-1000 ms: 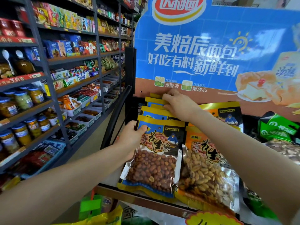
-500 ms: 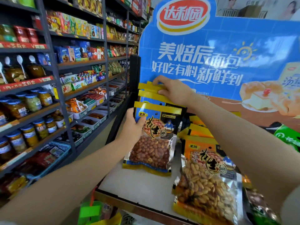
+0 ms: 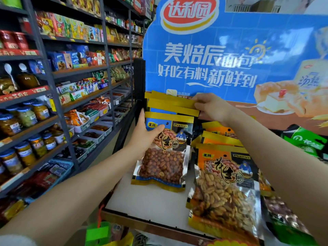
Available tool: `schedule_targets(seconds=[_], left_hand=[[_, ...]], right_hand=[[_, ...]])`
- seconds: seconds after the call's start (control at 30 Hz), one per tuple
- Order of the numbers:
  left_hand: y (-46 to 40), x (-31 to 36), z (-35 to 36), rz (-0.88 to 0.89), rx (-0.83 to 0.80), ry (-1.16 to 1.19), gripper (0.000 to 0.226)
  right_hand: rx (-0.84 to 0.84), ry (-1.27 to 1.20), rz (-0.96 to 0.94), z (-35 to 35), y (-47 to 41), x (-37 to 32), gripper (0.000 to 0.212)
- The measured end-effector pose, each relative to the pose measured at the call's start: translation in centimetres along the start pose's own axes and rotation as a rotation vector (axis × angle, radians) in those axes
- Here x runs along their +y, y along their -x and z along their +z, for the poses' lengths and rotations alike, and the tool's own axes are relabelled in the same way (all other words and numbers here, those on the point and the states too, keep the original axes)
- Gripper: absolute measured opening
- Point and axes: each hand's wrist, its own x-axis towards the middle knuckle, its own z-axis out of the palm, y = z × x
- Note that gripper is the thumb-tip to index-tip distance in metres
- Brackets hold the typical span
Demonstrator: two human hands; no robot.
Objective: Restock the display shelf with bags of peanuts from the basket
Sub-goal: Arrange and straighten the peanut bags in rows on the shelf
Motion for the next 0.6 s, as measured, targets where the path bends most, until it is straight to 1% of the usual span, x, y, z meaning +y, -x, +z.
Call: schedule_targets(seconds=[0.1, 0.17, 0.2, 0.23, 0.27, 0.3, 0.4, 0.43, 0.5, 0.57, 0.6], left_hand=[[-0.2, -0.1, -0.1, 0.003, -0.019, -0.013, 0.080], [-0.2, -0.4, -0.6, 0.020, -0.034, -0.009, 0.072], [-0.2, -0.6, -0.8, 0.021, -0.043, -0.012, 0.070], [-0.2, -0.6, -0.9, 0.021, -0.054, -0.020, 0.070], [-0.1, -0.8, -0.9, 0.011, -0.072, -0.034, 0.072], [-0.1, -0.9, -0.7, 0.000, -0.093, -0.052, 0.075], [0.5, -1.7, 0.0, -0.066, -0.127, -0.086, 0.089], [0.6, -1.9, 0.2, -0.090, -0.125, -0.091, 0.095], [0.9, -2.4, 0.2, -0.145, -0.114, -0.107, 0.103], [1.0, -2.9, 0.2, -0.177, -0.117, -0.113, 0.109], [1.0, -3.1, 0.2, -0.187, -0.118, -0.122, 0.111]], right_hand=[[0.098, 0.048, -0.059, 0.7, -0.7, -0.8, 0.021], [0.108, -0.030, -0.063, 0.9, -1.1, -1.4, 0.019], [0.110, -0.088, -0.049, 1.0, -1.3, -1.6, 0.019], [0.123, -0.096, -0.039, 1.1, -1.5, -1.5, 0.019], [0.129, -0.058, -0.039, 1.1, -1.7, -1.6, 0.020], [0.131, 0.034, -0.063, 1.0, -1.8, -1.8, 0.022], [0.175, 0.415, -0.206, 1.0, -1.7, -3.4, 0.026], [0.163, 0.474, -0.247, 1.2, -1.8, -3.9, 0.027], [0.093, 0.512, -0.297, 1.8, -2.1, -4.8, 0.031], [0.013, 0.538, -0.310, 2.6, -2.5, -4.8, 0.038], [0.004, 0.556, -0.306, 2.7, -2.8, -4.7, 0.040]])
